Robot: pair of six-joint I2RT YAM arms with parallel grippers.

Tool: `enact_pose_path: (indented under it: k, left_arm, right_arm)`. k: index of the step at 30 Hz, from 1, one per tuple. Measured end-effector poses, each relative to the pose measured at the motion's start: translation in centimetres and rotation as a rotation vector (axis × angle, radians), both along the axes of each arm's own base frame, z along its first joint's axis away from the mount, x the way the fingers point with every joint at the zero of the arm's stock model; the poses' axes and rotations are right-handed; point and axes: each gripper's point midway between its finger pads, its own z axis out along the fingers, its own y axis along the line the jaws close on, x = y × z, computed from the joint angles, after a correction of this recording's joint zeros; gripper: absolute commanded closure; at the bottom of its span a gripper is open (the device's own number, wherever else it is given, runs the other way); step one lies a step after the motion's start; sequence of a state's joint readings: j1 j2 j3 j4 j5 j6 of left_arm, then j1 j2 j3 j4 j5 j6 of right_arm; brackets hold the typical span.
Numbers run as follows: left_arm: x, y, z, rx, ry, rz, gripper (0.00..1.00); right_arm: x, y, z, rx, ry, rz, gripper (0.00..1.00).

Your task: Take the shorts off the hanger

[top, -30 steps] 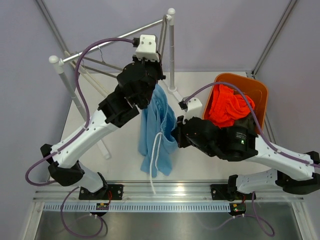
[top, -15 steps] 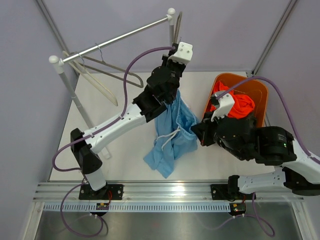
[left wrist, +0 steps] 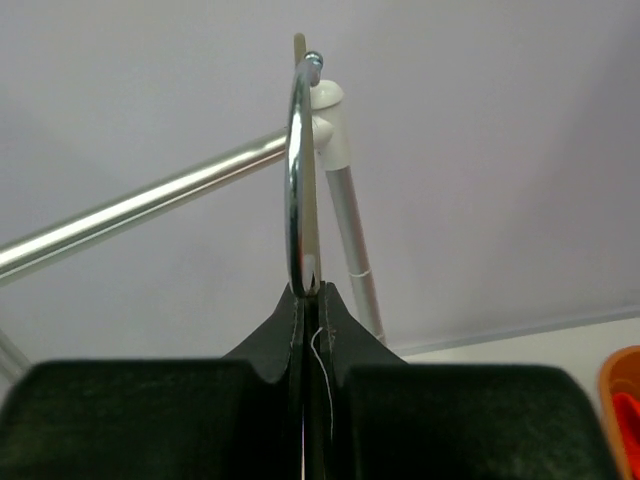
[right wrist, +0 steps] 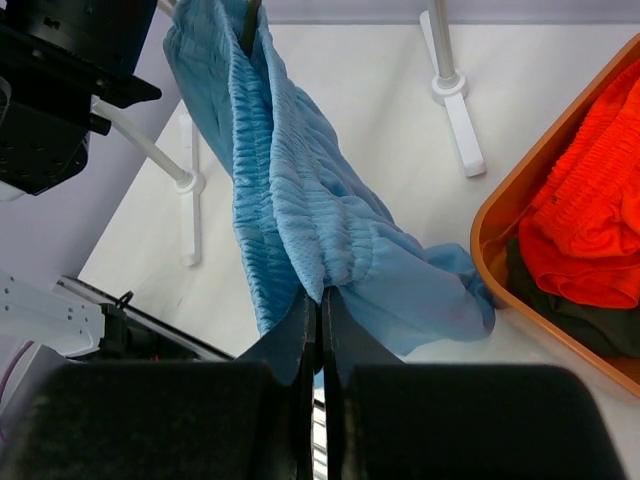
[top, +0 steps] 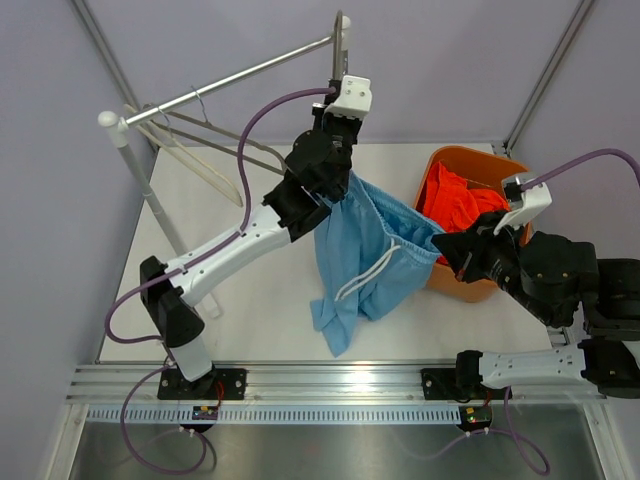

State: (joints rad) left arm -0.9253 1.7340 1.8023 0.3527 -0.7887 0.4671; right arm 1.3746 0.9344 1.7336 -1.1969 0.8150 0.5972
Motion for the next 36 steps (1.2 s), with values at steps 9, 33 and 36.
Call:
enact_pose_path:
  k: [9,33,36]
  left_arm:
    - [-3.9,2.1,3.6,-0.203,-0.010,-0.247,1.00]
    - [-10.4,-0.4,3.7,-0.423,0.024,-0.693,1.00]
    - [-10.9,0.3,4.4,-0.415,0.024,-0.686,1.00]
  right_arm:
    - [0.8,1.4,-1.0,-0.081,-0.010,-0.026,0.99]
    - [3.5,4.4,6.2,-0.085,-0.174,-0.081,1.00]
    - [5.3,1.5,9.1,-0.085,-0.257,-0.208,1.00]
